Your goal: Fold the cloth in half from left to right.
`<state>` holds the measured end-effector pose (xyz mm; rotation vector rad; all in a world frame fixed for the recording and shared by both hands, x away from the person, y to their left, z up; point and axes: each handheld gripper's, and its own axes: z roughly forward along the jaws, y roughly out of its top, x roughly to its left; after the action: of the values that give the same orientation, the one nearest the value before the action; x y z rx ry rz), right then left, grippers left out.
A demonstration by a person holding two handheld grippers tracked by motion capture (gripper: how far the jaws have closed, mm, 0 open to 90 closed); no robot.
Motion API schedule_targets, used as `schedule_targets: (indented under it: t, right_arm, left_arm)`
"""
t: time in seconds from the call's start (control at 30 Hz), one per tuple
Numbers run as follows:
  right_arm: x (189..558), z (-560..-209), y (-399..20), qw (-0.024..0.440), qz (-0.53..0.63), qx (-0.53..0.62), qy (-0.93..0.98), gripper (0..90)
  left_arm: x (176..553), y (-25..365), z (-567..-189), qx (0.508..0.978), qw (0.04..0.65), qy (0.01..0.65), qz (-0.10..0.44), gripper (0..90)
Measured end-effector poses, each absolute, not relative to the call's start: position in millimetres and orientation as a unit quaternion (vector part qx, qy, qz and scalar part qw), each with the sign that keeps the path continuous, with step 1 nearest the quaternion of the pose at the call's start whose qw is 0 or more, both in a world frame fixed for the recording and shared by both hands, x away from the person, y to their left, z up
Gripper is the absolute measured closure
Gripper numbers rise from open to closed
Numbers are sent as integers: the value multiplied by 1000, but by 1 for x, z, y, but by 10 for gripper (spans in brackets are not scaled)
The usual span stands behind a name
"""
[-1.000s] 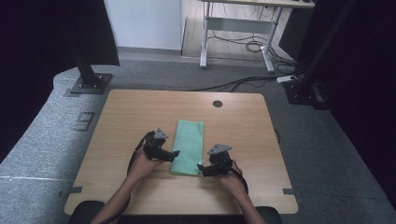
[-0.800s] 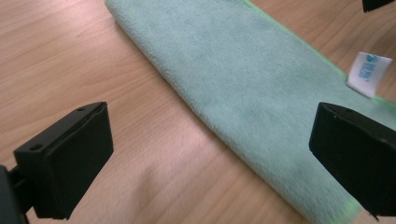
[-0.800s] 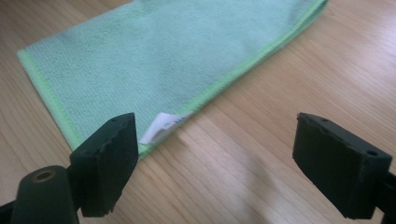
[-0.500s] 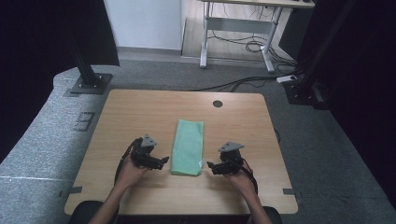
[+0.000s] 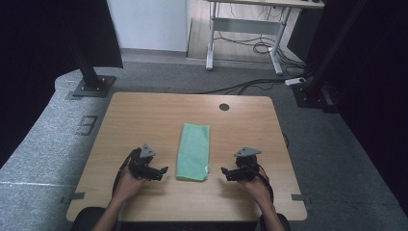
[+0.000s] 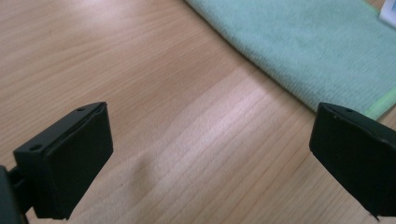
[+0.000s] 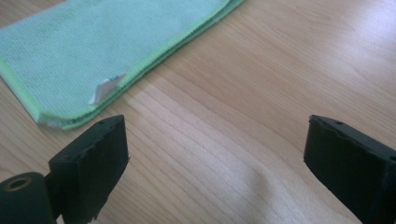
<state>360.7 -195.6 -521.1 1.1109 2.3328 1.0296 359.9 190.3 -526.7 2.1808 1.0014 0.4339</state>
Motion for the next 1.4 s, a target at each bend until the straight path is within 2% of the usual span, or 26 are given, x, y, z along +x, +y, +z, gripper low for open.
schedule_targets:
  t: [0.2, 0.8, 1.4]
  right_arm:
    - [362, -530, -202, 175, 354, 402, 826, 23]
    - [370, -556, -210, 169, 348, 413, 824, 0]
    - [370, -557, -209, 168, 349, 410, 826, 0]
  left_arm:
    - [361, 194, -535, 841, 337, 392, 164, 0]
    - [368, 193, -549, 846, 319, 402, 148, 0]
    - [369, 193, -549, 846, 319, 401, 147, 0]
